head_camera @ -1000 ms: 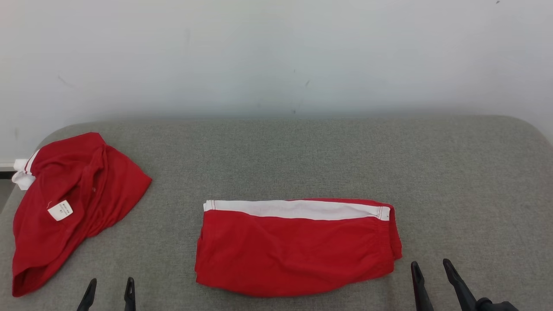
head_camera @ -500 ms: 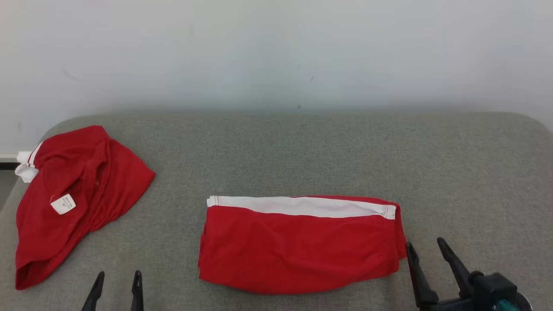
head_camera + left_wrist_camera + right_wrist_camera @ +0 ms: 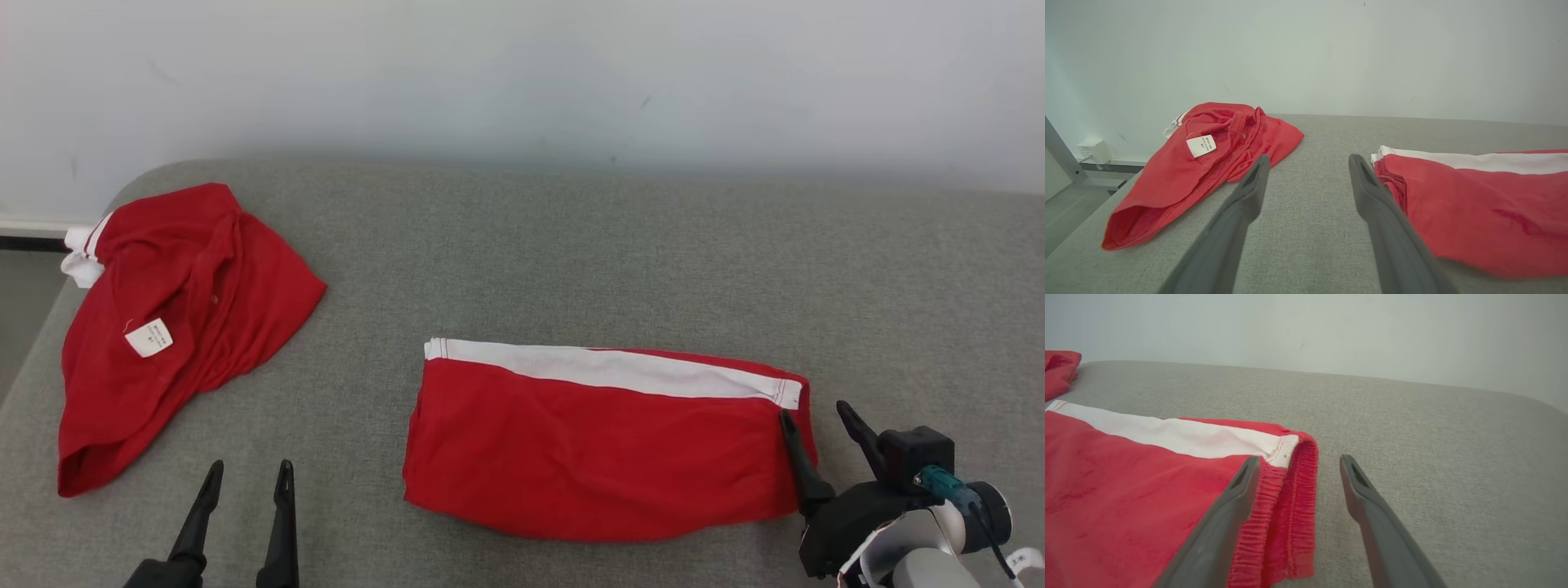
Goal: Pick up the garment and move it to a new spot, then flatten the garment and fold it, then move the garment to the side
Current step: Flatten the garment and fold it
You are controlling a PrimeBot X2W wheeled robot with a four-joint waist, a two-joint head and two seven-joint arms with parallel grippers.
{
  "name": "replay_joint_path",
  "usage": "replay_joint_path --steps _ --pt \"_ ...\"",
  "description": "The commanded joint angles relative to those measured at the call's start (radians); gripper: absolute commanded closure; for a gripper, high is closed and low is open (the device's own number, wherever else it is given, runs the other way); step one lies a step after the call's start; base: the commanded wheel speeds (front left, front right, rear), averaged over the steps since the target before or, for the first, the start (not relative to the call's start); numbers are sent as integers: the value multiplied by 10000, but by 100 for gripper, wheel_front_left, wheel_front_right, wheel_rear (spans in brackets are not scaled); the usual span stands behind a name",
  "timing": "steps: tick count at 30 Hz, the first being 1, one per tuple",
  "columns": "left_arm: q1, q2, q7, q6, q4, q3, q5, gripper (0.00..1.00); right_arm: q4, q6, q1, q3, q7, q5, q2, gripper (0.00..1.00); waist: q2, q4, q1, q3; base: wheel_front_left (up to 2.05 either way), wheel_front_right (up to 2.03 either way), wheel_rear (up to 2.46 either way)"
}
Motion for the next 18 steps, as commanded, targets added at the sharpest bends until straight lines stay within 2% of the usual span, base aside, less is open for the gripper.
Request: replay_joint_path --steps 1,8,16,17,18 --pt "-184 -54 -35 -50 22 -26 58 0 309 -24 -209 39 80 41 -37 0 -1 244 -1 279 0 0 0" --pt "-521 -144 -35 -93 88 -63 134 0 2107 -24 -1187 151 400 466 170 0 -1 407 -1 597 0 0 0" --pt "-781 -152 -35 -153 199 43 118 0 3483 -22 -1839 678 885 1453 552 0 -1 426 -1 712 0 0 0" --pt "-802 -157 -35 -158 202 53 121 0 3657 -22 -1894 699 984 1628 585 46 -1 429 -1 714 0 0 0" --pt "-816 -163 -35 -161 217 57 129 0 3799 -22 -1942 718 1082 1803 597 96 -1 436 -1 705 0 0 0"
